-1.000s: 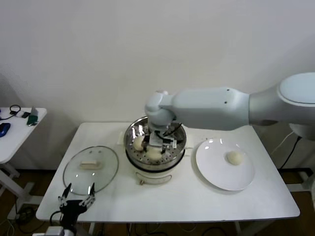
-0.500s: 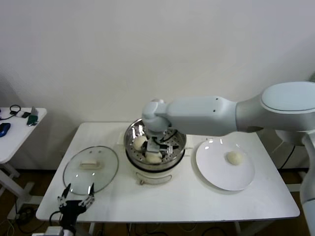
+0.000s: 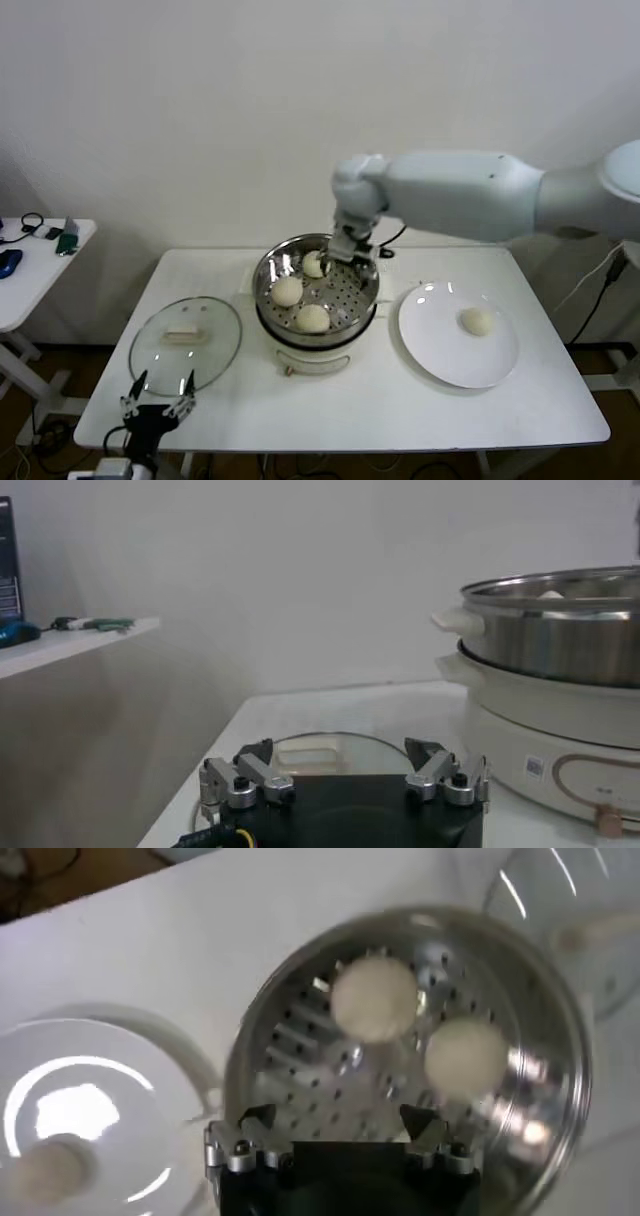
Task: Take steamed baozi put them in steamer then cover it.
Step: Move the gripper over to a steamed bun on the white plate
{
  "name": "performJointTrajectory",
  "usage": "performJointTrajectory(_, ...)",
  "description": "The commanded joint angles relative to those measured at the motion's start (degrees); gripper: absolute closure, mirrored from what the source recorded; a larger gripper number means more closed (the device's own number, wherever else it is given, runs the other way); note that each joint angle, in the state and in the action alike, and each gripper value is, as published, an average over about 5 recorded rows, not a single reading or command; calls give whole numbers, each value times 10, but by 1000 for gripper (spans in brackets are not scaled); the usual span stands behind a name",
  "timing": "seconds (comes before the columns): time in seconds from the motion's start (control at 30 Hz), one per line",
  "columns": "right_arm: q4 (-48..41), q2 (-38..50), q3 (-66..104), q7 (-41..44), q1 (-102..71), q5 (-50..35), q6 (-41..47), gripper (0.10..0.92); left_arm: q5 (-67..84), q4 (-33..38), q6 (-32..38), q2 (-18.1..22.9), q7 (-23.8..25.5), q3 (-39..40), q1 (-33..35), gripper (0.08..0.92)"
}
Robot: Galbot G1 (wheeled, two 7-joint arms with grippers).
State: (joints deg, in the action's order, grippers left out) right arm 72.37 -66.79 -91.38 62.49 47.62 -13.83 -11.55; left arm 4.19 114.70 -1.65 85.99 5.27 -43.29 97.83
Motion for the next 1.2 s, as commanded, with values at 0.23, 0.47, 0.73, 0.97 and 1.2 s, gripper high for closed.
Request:
performJointTrajectory(0.23,-89,257,-51,11,-37,-86,104,203,-2,-3,-2,2,2,6,-14,177)
performJointTrajectory(0.47,-188,248,90,1,-209,-7,101,203,-9,-7,-4,5,3,3,-11,177)
performJointTrajectory(0.73,-312,175,169,10,-297,48,63,203,-10,-9,-2,10,4,-5,0,177)
performJointTrajectory(0.97,-352,149,188,17,-325,72,52,203,-10,-10,1,12,4,-6,7,177)
performJointTrajectory(1.2,-373,139,211,17,-346,81,51,203,-12,-11,2,12,4,-4,11,177)
